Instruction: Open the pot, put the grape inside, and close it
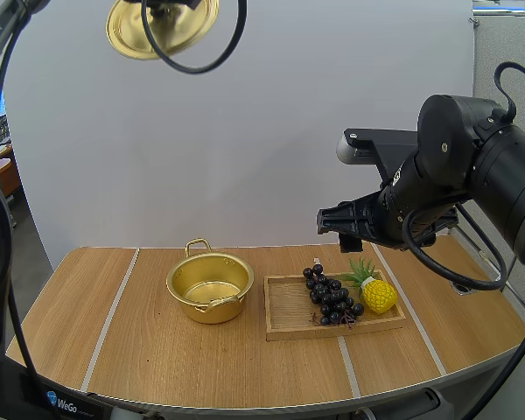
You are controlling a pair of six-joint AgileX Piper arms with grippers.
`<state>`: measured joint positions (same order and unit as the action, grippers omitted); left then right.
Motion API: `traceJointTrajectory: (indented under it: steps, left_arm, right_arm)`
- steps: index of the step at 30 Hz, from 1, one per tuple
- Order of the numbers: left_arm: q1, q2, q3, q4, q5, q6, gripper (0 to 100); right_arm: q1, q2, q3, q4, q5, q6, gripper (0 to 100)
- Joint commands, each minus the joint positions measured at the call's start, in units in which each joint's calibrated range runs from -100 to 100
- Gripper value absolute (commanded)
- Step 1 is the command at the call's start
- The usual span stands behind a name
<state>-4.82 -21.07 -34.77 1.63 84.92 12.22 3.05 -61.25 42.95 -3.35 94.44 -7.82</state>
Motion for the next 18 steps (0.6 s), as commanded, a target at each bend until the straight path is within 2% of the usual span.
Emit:
traceJointTrajectory:
  steps: [1, 18]
  left_arm:
    - [-0.03, -0.46, -2.29, 2.00, -5.67, -2.14, 0]
    - [-0.03, -1.10, -4.48, 2.89, -16.85, -2.79, 0]
  right_arm:
    - [-0.25, 0.85, -0.50, 0.09, -3.84, -0.02, 100]
    - [-0.25, 28.85, -0.50, -0.28, -23.48, -2.63, 100]
